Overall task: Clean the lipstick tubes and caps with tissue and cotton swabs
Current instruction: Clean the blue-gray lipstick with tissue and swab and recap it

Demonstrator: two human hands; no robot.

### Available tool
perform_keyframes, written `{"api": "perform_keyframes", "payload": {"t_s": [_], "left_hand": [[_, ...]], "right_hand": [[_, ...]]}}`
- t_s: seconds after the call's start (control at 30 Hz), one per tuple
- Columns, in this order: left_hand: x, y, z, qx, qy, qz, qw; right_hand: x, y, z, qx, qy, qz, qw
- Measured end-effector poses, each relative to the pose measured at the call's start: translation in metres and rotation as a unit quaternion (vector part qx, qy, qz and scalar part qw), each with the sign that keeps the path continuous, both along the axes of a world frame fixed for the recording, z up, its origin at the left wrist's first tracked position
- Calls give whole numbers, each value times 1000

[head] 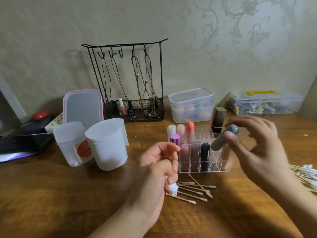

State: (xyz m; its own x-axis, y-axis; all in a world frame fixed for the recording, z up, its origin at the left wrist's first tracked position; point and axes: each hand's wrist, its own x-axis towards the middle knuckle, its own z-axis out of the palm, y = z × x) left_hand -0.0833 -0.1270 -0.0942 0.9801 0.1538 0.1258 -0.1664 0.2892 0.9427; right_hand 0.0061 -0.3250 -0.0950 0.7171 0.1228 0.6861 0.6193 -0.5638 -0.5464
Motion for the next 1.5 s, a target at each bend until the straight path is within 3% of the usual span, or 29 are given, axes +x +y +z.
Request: {"api": "perform_keyframes", "payload": {"t_s": [0.07, 0.17, 0.3, 0.43, 0.53, 0.67, 0.77, 0.9, 1.0, 1.07, 1.27, 1.33, 1.4, 1.43, 1.5], "left_hand": [[-2, -1, 0, 64, -8, -8, 998], [-5, -5, -2, 185, -49, -56, 980], [-7, -8, -8, 301, -85, -59, 948], [-6, -6, -9, 324, -73, -54, 942], [-8, -7, -6, 277, -31, -89, 956], [-7, -7, -4, 15, 30, -176, 984], [-5, -5, -7, -112, 21, -211, 971], [-3, -6, -12, -139, 1, -232, 963], [-3, -5, -13, -116, -24, -240, 963], [-4, -4, -13, -80, -36, -245, 966], [-6, -8, -11, -28, -57, -235, 970], [-6, -8, -11, -34, -38, -219, 974], [-6, -7, -11, -30, -11, -193, 981], [-5, -7, -10, -28, 4, -179, 984], [-5, -8, -10, -31, 25, -160, 986]], "right_hand": [[-13, 1, 8, 113, 45, 84, 989], [-32, 13, 13, 237, 152, 251, 926], [-39, 24, 8, 234, 210, 323, 892], [-40, 24, 8, 211, 203, 308, 905], [-37, 17, 14, 268, 150, 298, 904], [-31, 6, 22, 365, 184, 296, 863], [-34, 13, 14, 331, 218, 268, 878], [-41, 28, 1, 337, 289, 330, 833], [-42, 34, -7, 366, 341, 380, 778], [-42, 36, -10, 372, 350, 387, 768], [-51, 37, -5, 322, 279, 335, 840], [-55, 38, -4, 238, 226, 293, 898], [-54, 33, -5, 85, 113, 199, 970], [-52, 29, -6, 30, 61, 140, 988], [-52, 25, -2, 27, 28, 94, 995]]}}
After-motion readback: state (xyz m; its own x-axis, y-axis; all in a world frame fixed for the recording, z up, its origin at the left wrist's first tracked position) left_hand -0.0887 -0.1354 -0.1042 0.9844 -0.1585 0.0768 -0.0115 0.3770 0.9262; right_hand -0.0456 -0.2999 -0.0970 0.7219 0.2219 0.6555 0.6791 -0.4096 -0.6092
